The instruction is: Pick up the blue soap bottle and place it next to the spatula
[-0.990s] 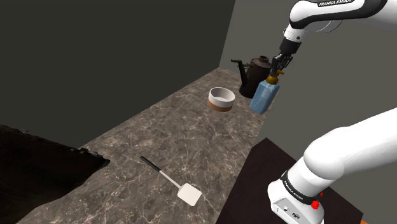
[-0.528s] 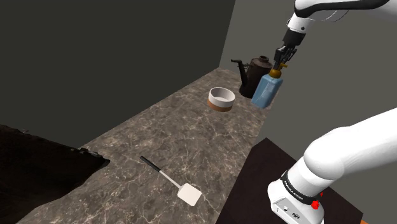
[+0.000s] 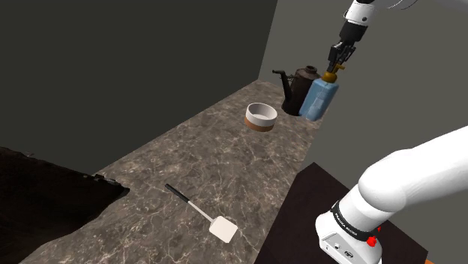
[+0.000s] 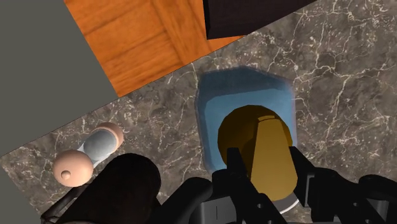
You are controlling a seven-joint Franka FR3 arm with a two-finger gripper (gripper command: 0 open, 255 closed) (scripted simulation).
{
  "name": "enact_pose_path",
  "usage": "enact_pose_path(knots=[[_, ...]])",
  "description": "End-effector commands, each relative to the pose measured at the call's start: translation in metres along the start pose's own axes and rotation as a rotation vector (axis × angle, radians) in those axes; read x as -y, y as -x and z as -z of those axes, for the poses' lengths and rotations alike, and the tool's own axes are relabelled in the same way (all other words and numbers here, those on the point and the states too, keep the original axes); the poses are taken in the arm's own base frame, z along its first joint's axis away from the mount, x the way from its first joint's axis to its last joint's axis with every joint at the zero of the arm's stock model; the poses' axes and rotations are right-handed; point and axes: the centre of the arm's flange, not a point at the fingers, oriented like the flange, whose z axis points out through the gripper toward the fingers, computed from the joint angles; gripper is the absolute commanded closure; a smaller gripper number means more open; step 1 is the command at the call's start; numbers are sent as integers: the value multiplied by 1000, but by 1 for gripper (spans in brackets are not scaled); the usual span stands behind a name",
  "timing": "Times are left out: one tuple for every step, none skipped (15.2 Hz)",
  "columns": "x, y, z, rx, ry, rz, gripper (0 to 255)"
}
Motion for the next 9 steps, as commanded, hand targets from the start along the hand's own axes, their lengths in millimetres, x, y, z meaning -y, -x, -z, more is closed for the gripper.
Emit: enact_pose_path(knots=[[1,0,11,0,0,0,255],[2,0,17,0,0,0,255],[2,0,22,0,0,0,255],[2,0,27,0,0,0,255],[2,0,33,0,0,0,255],[2,0,38,0,0,0,255],[2,0,43,0,0,0,255],[2,0,48,0,0,0,255],[2,0,54,0,0,0,255]])
